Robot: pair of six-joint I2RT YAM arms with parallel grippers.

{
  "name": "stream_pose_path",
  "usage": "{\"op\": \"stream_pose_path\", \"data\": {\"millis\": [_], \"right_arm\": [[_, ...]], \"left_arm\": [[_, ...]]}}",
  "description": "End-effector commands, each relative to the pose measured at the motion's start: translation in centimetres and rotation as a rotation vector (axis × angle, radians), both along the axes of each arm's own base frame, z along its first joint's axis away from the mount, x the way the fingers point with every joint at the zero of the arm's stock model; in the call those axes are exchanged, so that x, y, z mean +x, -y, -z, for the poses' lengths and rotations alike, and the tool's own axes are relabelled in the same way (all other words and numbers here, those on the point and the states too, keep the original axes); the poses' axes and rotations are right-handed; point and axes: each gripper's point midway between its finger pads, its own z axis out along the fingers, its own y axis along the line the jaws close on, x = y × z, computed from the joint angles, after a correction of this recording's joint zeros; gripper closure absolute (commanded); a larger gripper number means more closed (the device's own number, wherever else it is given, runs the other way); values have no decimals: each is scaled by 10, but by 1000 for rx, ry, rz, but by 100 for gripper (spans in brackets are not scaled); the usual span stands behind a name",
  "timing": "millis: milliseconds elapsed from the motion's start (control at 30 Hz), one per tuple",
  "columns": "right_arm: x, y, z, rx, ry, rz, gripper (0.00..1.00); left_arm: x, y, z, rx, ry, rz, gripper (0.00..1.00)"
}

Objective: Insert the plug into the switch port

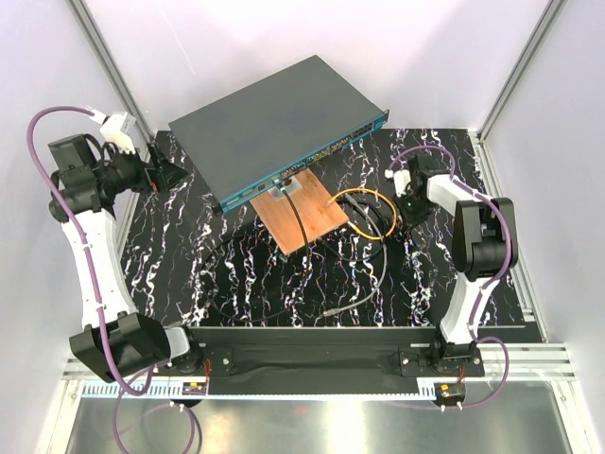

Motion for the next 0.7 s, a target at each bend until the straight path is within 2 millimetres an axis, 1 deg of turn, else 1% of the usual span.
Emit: {"op": "stream_pose_path", "data": {"millis": [0,33,67,100,133,167,200,233,267,333,367,400,433,467,500,533,567,633,667], "right_arm": [[-4,8,-20,-25,33,-2,100],[-5,11,-27,-9,36,2,100],[-5,15,-40,8,53,14,100],[-10,14,-51,49,38,7,100],[-12,26,-65,74,52,41,100],[-15,28,-74,101,53,44,100],[-20,22,-90,167,45,26,100],[-24,25,-105,202,60,31,100],[-33,20,-120,238,44,11,100],[-43,4,-144,322,65,-32,100],[-48,-4,-155,360,68,-52,100],[-56,-17,-171,435,59,-72,100],[-61,-24,-183,471,65,-89,100],[-68,-30,-197,507,60,-103,100],[-72,-40,-207,566,60,-120,100],[-76,-45,-217,593,71,-129,100],[-81,-50,-225,623,73,-135,100],[-88,-62,-245,676,111,-163,100],[-91,-66,-251,695,120,-174,100]], "left_arm": [[3,6,-23,5,81,30,1],[3,6,-29,6,92,29,1],[3,7,-33,3,97,31,1],[2,7,-37,3,105,31,1],[1,8,-46,13,129,35,1],[-2,10,-54,18,152,42,1],[-4,12,-61,23,174,48,1],[-6,15,-71,26,200,59,1],[-11,21,-81,23,232,89,1],[-18,29,-98,23,279,127,1],[-24,40,-107,23,310,172,1],[-28,44,-112,43,336,194,1],[-31,51,-117,64,364,221,1],[-41,68,-124,90,397,271,1],[-45,75,-128,145,443,306,1],[-50,84,-131,164,464,333,1],[-60,102,-136,176,494,387,1],[-68,120,-139,175,520,449,1],[-74,137,-141,162,531,505,1]]}}
